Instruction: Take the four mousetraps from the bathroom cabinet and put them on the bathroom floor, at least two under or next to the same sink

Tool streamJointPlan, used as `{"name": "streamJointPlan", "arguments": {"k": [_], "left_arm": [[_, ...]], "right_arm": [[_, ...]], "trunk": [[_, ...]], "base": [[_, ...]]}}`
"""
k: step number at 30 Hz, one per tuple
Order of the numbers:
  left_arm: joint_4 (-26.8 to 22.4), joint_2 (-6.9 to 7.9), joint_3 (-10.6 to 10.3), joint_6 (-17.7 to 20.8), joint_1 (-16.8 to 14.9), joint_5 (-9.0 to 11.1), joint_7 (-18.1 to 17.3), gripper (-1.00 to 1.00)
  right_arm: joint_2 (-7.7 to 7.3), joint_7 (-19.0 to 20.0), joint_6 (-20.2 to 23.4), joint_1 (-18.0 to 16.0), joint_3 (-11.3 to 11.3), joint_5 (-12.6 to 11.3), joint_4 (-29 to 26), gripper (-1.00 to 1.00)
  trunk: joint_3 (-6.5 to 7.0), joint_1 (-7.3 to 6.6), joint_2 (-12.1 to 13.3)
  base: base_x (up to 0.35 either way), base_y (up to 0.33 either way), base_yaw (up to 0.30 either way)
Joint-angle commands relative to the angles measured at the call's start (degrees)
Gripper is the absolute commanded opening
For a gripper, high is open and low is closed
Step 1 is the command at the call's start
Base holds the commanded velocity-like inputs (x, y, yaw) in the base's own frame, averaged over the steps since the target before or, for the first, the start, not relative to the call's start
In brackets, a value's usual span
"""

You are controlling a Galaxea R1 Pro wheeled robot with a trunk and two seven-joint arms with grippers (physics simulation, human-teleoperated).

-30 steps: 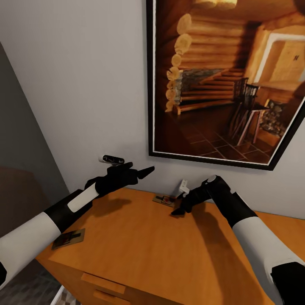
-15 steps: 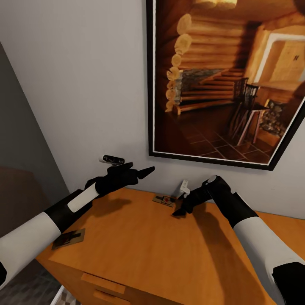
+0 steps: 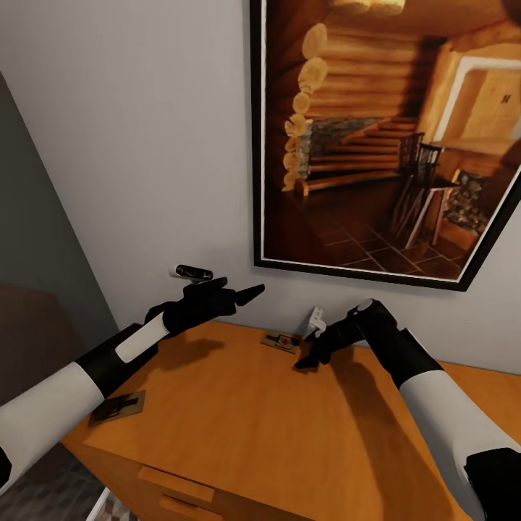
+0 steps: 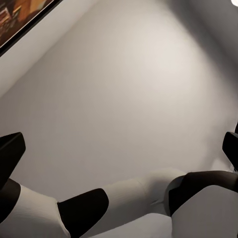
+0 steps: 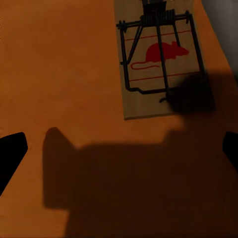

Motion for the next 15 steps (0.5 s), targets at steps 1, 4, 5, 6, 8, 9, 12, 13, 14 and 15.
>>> {"name": "streamJointPlan", "arguments": {"k": [1, 4, 5, 6, 8, 9, 12, 13, 14, 15], "left_arm": [[0.0, 0.07, -0.3, 0.6, -0.1, 0.6, -0.1, 1.00], [0.0, 0.07, -0.3, 0.6, -0.1, 0.6, -0.1, 1.00], [0.0, 0.07, -0.3, 0.6, -0.1, 0.5, -0.1, 1.00], [0.0, 0.07, -0.3, 0.6, -0.1, 0.5, -0.1, 1.00], [0.0, 0.07, -0.3, 0.6, -0.1, 0.5, -0.1, 1.00], [-0.1, 0.05, -0.3, 0.6, -0.1, 0.5, -0.1, 1.00], [-0.1, 0.05, -0.3, 0.6, -0.1, 0.5, -0.1, 1.00], [-0.1, 0.05, -0.3, 0.6, -0.1, 0.5, -0.1, 1.00], [-0.1, 0.05, -0.3, 0.6, -0.1, 0.5, -0.1, 1.00], [-0.1, 0.06, -0.3, 0.6, -0.1, 0.5, -0.1, 1.00]], "right_arm": [[-0.05, -2.3, 0.9, -0.1, -1.1, 0.4, -0.1, 1.00], [-0.03, -2.3, 0.8, -0.1, -1.1, 0.4, -0.1, 1.00], [-0.03, -2.3, 0.8, -0.1, -1.1, 0.4, -0.1, 1.00], [-0.01, -2.3, 0.8, -0.1, -1.1, 0.4, -0.1, 1.00], [0.04, -2.2, 0.8, -0.1, -1.1, 0.4, -0.2, 1.00], [0.06, -2.2, 0.8, -0.1, -1.1, 0.4, -0.2, 1.00], [0.11, -2.2, 0.9, -0.1, -1.1, 0.4, -0.2, 1.00], [0.12, -2.2, 0.9, -0.1, -1.1, 0.4, -0.2, 1.00], [0.13, -2.2, 0.9, -0.1, -1.1, 0.4, -0.2, 1.00], [0.13, -2.2, 0.9, -0.1, -1.1, 0.4, -0.2, 1.00]], "trunk": [[-0.05, 0.00, 0.0], [-0.05, 0.00, 0.0], [-0.05, 0.00, 0.0], [-0.05, 0.00, 0.0], [-0.05, 0.00, 0.0], [-0.05, 0.00, 0.0], [-0.05, 0.00, 0.0], [-0.05, 0.00, 0.0], [-0.05, 0.00, 0.0], [-0.05, 0.00, 0.0]], "base": [[0.000, 0.000, 0.000], [0.000, 0.000, 0.000], [0.000, 0.000, 0.000], [0.000, 0.000, 0.000], [0.000, 0.000, 0.000], [0.000, 0.000, 0.000], [0.000, 0.000, 0.000], [0.000, 0.000, 0.000], [0.000, 0.000, 0.000], [0.000, 0.000, 0.000]]}}
